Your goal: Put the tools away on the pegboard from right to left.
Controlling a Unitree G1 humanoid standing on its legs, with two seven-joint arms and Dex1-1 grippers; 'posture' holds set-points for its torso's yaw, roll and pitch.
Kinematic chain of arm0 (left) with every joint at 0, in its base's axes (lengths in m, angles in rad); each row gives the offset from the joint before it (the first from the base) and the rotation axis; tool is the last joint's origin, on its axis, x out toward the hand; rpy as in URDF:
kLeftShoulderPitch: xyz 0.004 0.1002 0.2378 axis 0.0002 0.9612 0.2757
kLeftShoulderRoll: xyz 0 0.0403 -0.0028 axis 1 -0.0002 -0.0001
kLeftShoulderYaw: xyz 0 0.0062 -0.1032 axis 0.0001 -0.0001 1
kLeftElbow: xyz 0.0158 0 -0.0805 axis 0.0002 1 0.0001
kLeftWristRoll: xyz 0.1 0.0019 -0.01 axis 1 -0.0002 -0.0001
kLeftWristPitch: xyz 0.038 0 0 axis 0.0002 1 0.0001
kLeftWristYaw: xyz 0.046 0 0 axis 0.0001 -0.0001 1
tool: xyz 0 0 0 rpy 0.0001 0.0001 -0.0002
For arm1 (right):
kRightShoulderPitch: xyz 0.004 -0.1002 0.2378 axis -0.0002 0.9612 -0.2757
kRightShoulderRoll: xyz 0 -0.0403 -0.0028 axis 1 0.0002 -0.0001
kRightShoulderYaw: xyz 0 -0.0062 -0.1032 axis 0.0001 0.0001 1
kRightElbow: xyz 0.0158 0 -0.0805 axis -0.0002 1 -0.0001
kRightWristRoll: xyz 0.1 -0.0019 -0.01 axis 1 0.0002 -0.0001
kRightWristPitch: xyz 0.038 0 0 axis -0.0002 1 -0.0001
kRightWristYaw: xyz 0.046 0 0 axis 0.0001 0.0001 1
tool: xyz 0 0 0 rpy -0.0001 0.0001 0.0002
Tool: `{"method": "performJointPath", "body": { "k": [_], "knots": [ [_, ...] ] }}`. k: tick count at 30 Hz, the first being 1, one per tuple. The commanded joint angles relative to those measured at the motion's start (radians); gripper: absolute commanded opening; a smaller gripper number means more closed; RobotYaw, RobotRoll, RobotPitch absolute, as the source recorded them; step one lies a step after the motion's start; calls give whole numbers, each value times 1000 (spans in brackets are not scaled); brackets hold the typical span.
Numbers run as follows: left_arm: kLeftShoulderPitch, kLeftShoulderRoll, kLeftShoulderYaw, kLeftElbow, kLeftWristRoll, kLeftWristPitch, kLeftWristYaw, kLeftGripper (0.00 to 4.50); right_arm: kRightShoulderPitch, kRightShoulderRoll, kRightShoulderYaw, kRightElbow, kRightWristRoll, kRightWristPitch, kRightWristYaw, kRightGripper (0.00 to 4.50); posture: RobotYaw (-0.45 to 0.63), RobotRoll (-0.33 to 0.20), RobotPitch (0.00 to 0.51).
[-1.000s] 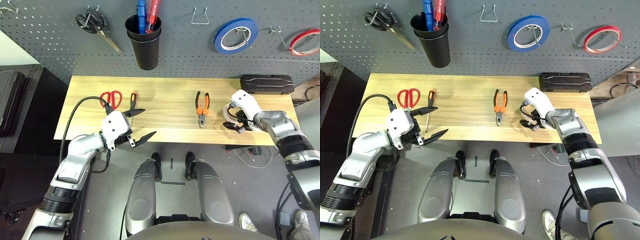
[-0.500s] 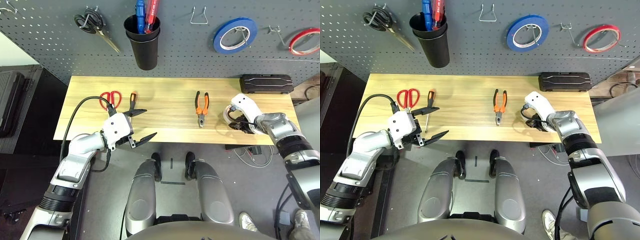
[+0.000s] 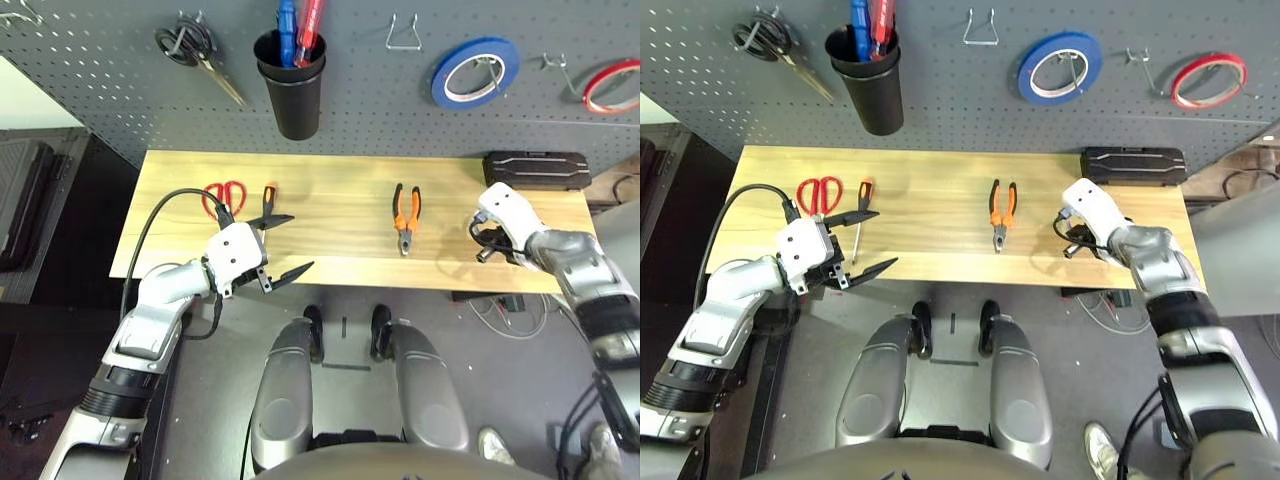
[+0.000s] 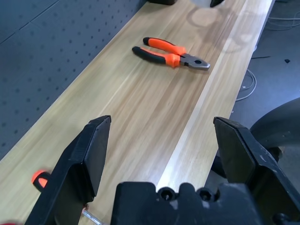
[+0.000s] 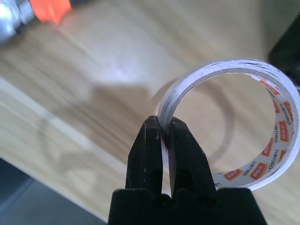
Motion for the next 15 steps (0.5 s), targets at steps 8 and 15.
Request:
{"method": "performJointPath", "body": {
  "k": [8, 15],
  "knots": [
    [-8, -37, 8, 11, -36, -15, -1, 4500, 184, 19, -135, -239, 24, -217, -170, 27, 71, 0, 285],
    [-34, -103, 41, -8, -122, 5, 11, 4500, 270, 24, -160, -222, -43, -524, -329, 27, 70, 0, 250]
  ]
}}
